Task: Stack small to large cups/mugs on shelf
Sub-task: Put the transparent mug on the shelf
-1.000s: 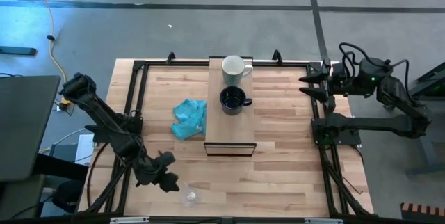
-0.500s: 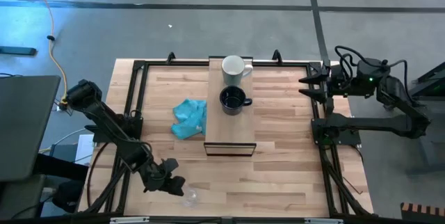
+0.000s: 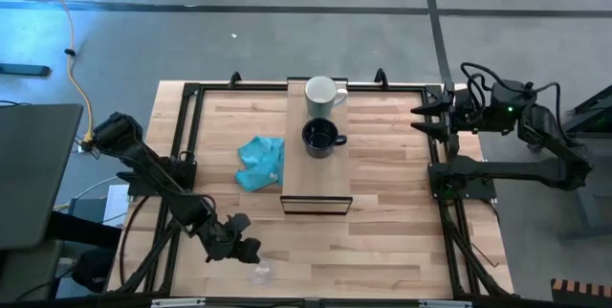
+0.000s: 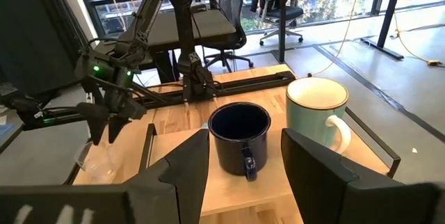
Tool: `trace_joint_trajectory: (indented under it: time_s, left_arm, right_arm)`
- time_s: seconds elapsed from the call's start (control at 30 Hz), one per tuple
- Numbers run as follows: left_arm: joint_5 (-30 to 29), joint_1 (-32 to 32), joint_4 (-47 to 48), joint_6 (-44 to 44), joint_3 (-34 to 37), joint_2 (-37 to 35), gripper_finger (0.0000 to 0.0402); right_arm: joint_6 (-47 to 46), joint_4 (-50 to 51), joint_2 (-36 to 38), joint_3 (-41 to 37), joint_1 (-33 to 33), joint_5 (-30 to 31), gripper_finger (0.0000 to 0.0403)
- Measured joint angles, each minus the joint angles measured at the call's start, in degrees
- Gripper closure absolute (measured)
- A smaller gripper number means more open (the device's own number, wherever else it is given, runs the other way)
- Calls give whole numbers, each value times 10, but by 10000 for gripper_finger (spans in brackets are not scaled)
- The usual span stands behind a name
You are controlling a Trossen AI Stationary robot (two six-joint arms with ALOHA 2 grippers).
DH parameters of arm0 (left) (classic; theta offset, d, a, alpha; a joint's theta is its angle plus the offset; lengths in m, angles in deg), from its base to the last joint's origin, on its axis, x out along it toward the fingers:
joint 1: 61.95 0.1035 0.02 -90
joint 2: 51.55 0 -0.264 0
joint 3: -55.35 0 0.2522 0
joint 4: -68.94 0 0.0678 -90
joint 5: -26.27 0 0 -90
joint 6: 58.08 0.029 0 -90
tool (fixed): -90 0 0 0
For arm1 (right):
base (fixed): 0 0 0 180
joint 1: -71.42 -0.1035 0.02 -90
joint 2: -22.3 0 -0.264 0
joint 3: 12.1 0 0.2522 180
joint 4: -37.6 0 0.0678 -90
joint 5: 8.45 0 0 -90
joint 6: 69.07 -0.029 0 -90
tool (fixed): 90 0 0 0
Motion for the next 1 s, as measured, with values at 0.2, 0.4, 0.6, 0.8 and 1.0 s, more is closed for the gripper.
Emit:
trace_joint_trajectory:
  time_s: [0.2, 0.4, 0.6, 0.8, 1.0]
  left_arm:
    - [14, 22, 1, 33, 0, 0, 131]
    - [33, 26, 2, 52, 0, 0, 131]
    - [42, 25, 14, 65, 0, 0, 131]
    - [49, 25, 14, 85, 0, 0, 131]
    - [52, 25, 14, 89, 0, 0, 131]
  right_arm:
    - [-6, 0, 0, 0, 0, 0, 231]
    - [-6, 0, 0, 0, 0, 0, 231]
    - [-6, 0, 0, 0, 0, 0, 231]
    - [-6, 0, 0, 0, 0, 0, 231]
    - [-6, 0, 0, 0, 0, 0, 231]
